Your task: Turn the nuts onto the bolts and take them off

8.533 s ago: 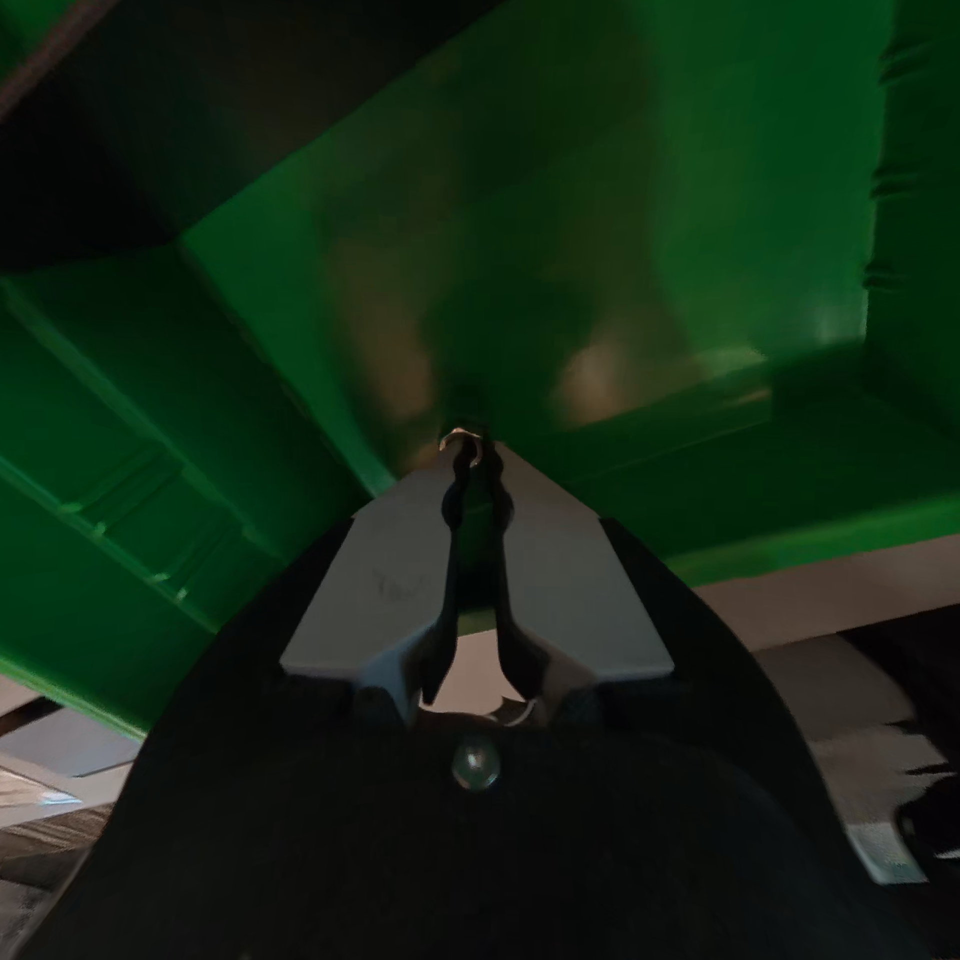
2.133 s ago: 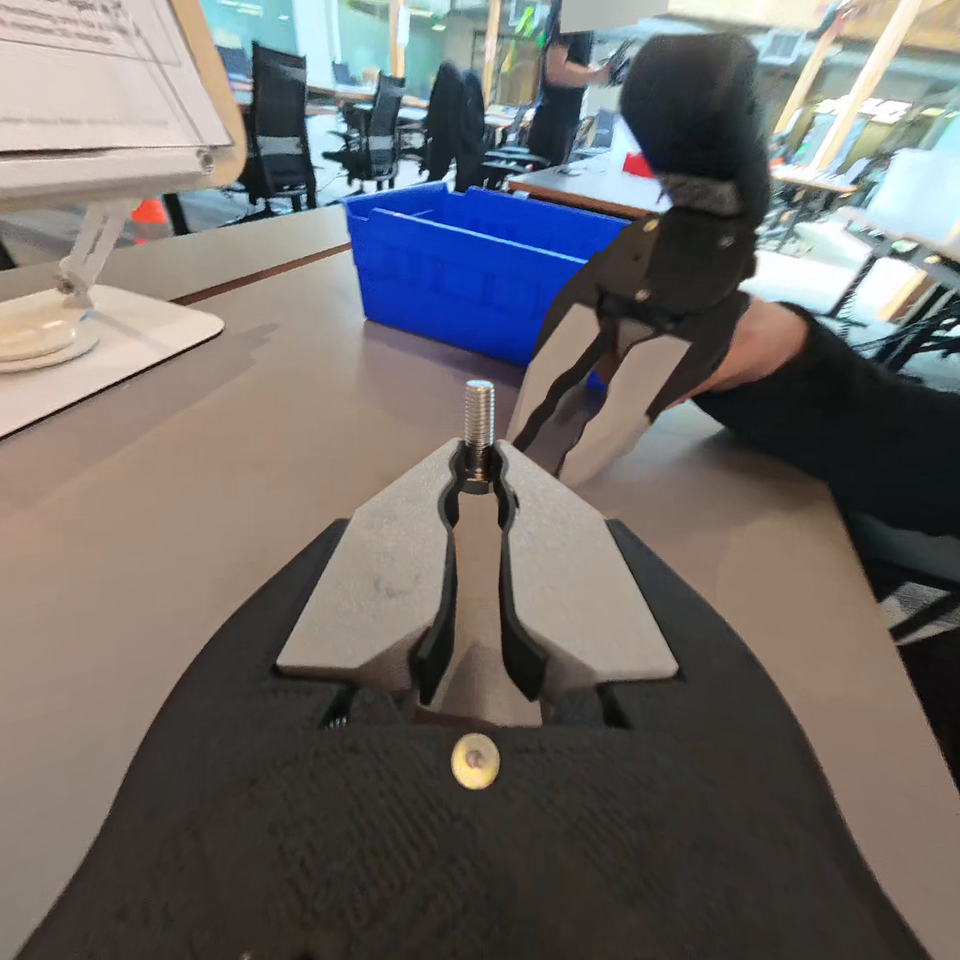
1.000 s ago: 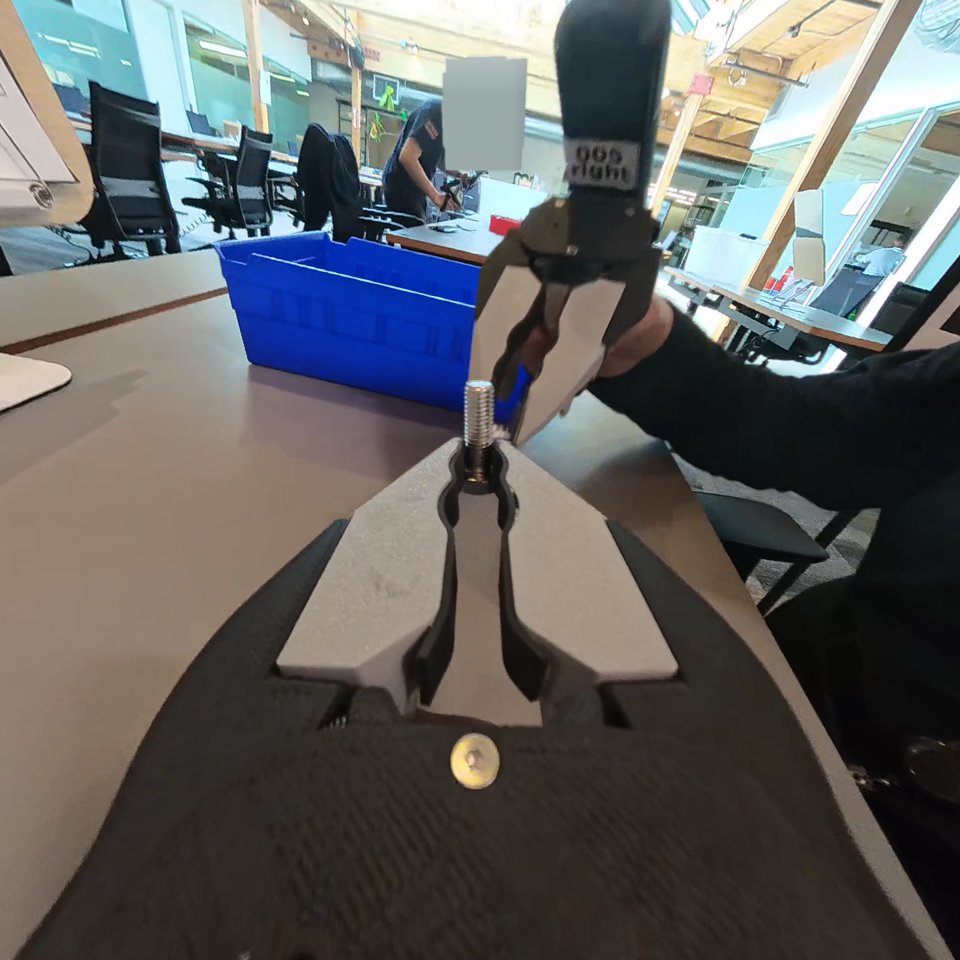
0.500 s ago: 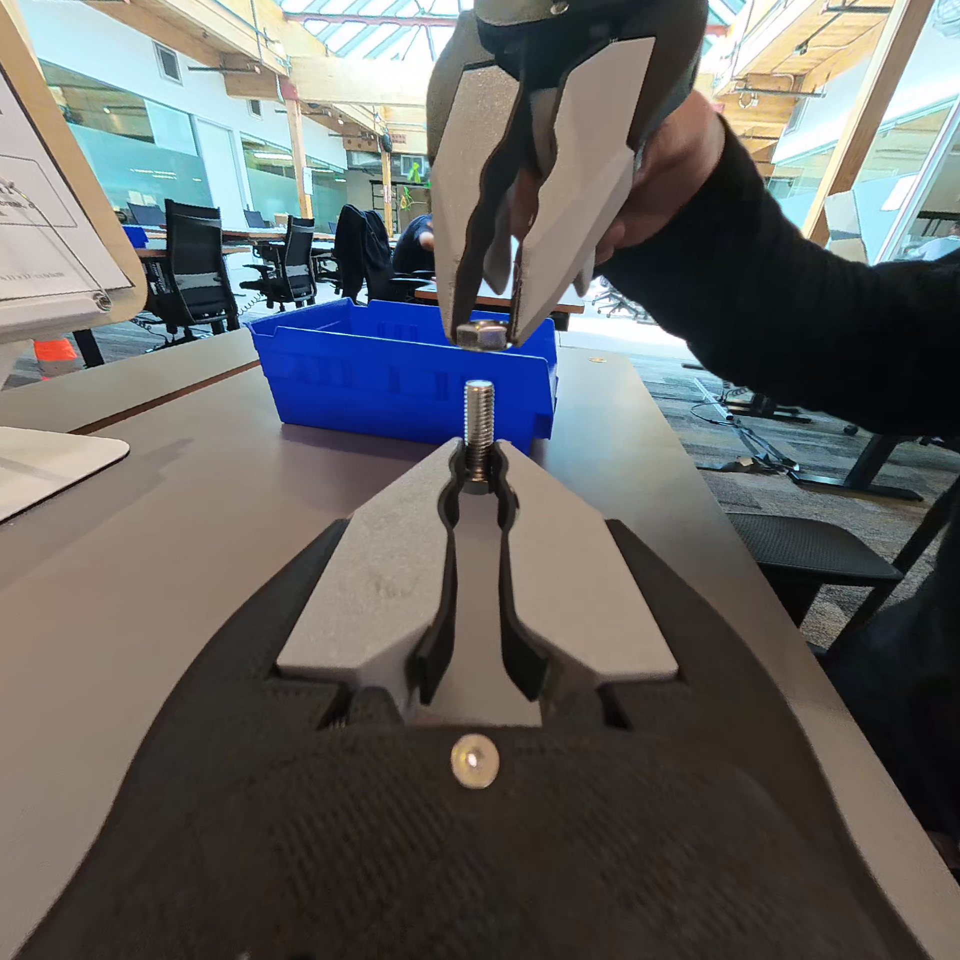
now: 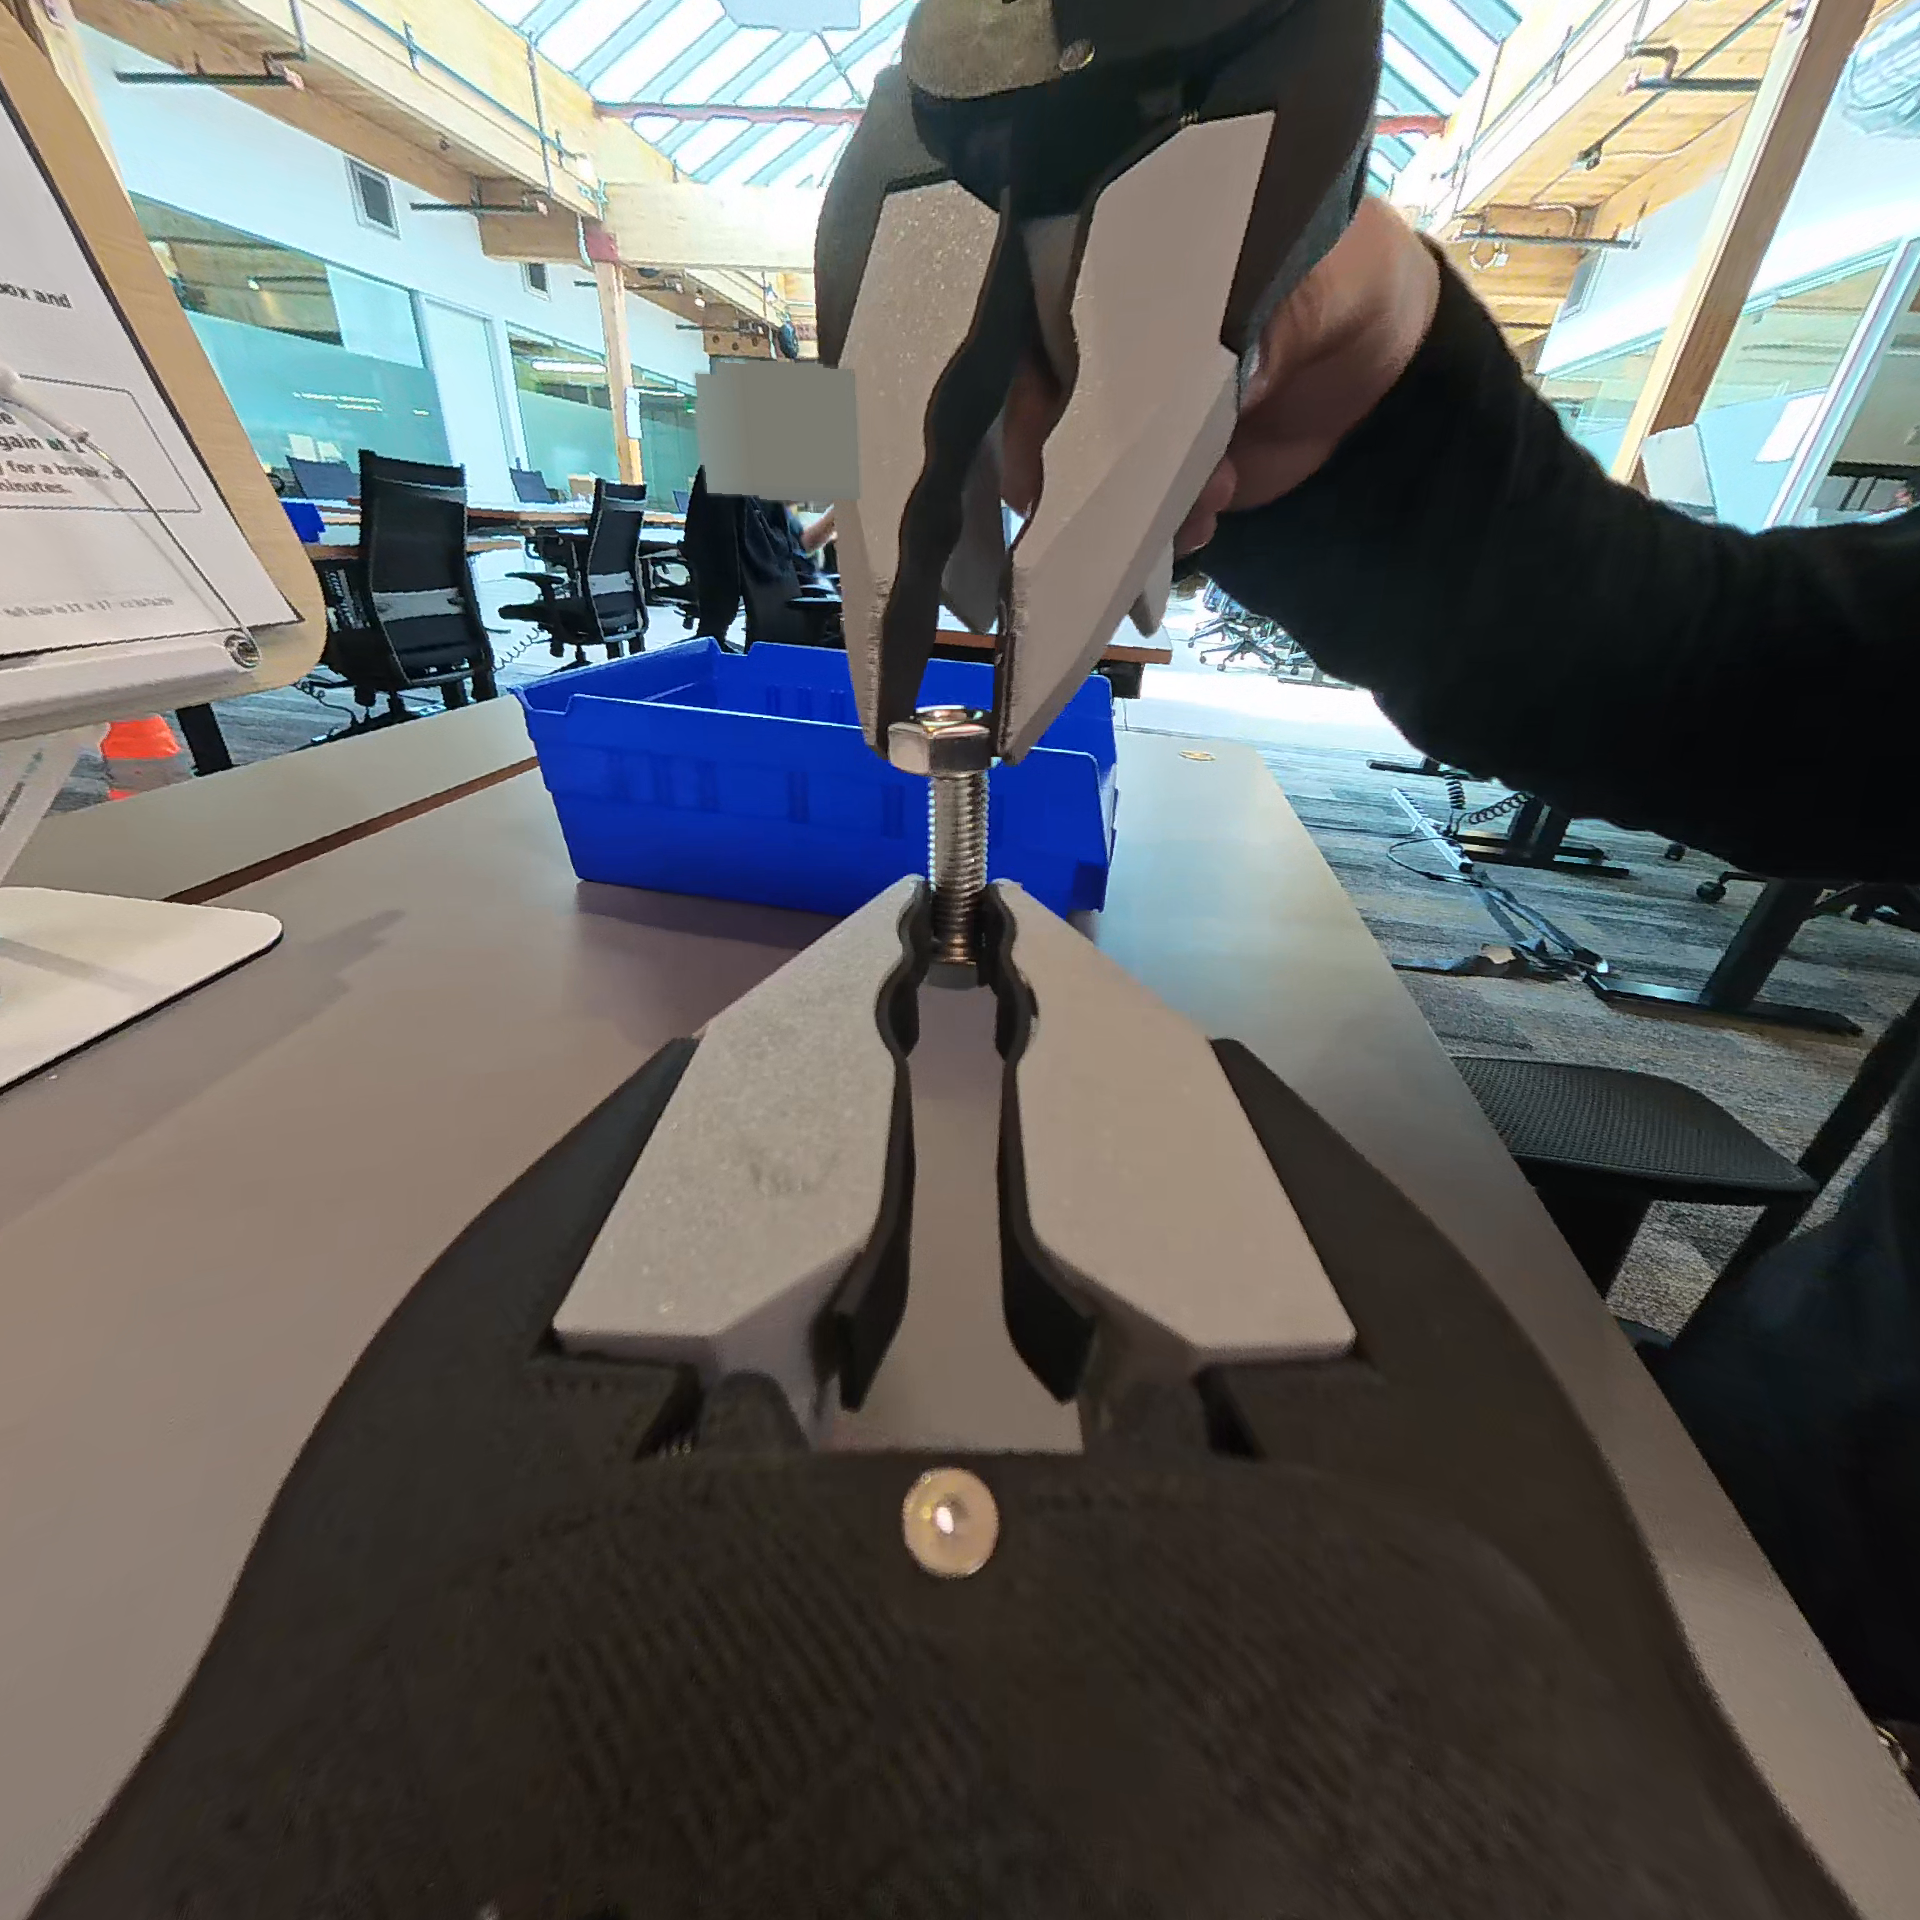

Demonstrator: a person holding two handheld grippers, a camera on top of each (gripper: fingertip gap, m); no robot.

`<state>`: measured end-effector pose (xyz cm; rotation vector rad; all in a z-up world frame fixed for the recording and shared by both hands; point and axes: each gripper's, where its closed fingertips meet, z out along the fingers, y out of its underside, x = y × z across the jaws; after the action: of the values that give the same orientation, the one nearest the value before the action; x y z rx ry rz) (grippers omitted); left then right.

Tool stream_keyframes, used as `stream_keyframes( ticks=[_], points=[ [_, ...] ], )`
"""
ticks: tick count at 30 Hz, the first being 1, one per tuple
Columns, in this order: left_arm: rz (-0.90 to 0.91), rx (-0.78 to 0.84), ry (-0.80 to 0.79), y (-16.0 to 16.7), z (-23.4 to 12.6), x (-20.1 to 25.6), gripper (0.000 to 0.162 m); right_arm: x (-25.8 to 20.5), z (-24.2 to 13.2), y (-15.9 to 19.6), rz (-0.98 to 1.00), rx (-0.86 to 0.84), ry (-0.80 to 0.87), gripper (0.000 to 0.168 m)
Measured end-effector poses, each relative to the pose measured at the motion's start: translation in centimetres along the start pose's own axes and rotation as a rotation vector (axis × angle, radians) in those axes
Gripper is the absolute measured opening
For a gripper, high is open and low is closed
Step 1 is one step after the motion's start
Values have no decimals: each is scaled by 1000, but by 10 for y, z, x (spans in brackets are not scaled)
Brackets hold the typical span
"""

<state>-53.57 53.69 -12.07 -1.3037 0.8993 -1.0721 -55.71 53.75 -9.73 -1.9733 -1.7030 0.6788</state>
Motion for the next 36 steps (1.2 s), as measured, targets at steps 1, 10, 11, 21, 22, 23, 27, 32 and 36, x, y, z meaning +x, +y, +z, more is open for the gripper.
stream_keyframes(
  ticks=[1,10,11,21,22,23,27,32,36],
  points=[
    [-4,6,2,-1,0,0,6,0,0,-1,2,9,-3,15],
    [-6,19,-23,-4,-1,-3,6,-1,1,-4,9,38,-1,15],
    [-1,14,-31,-3,-1,-4,6,0,2,-4,8,39,6,15],
    [60,-20,-142,-1,-1,-16,6,9,5,-5,50,40,57,15],
    [60,-25,-148,0,-1,-16,6,9,6,-5,56,41,58,15],
    [60,-29,-159,0,-1,-18,6,11,7,-5,60,41,64,15],
    [59,-46,-195,3,-1,-23,6,15,9,-4,82,36,89,15],
    [79,-59,-262,4,-1,-29,6,20,11,-5,118,47,108,15],
    [74,-69,-298,5,-2,-34,6,24,13,-6,140,54,118,15]
  ],
)
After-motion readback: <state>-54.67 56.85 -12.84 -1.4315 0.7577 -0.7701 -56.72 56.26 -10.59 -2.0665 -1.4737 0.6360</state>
